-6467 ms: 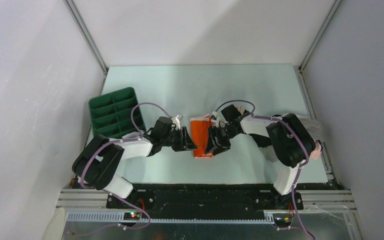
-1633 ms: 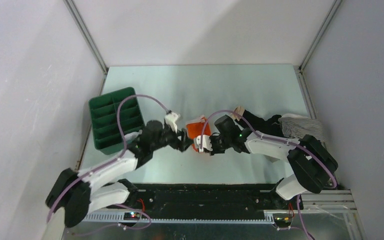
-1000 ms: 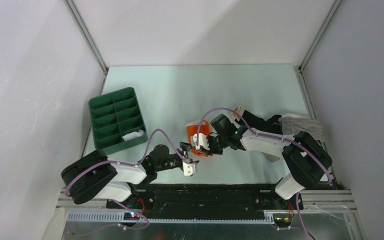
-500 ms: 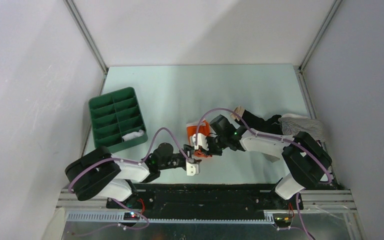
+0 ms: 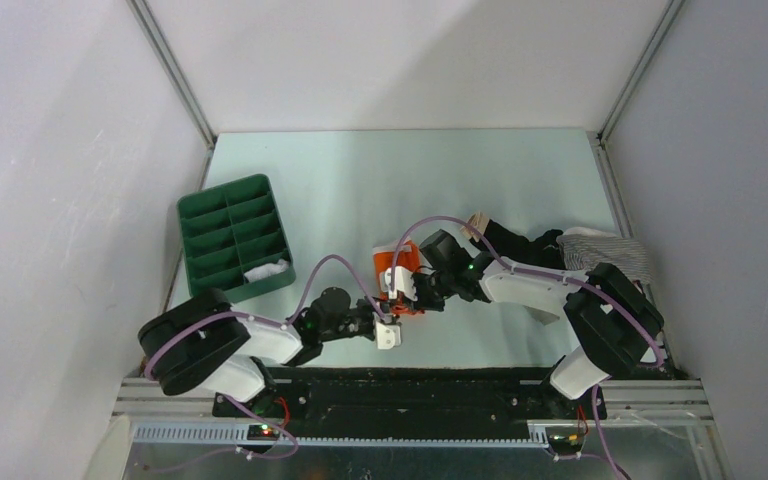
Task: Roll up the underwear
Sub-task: Roll the underwear to the center of the board.
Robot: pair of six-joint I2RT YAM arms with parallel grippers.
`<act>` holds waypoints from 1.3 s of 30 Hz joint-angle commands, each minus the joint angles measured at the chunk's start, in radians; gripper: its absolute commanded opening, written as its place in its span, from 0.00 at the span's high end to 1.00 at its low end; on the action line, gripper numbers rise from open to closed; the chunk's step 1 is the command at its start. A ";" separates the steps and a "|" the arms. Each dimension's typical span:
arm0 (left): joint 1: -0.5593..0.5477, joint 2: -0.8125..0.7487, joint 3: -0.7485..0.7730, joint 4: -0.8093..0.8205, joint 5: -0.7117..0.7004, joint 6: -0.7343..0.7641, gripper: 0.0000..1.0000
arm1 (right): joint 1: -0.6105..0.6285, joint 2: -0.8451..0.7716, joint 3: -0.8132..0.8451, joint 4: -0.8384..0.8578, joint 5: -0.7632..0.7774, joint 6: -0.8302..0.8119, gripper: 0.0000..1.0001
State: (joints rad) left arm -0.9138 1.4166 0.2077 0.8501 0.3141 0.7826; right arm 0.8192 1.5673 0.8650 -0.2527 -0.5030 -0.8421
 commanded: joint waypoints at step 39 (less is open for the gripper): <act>-0.002 0.089 -0.023 0.295 0.005 -0.263 1.00 | -0.105 -0.291 -0.257 0.260 -0.104 0.072 0.19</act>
State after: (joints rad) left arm -0.9142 1.5002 0.1829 1.0710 0.3000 0.5564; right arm 0.6849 1.3071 0.6483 -0.0334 -0.5438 -0.6483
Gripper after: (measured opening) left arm 0.037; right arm 0.812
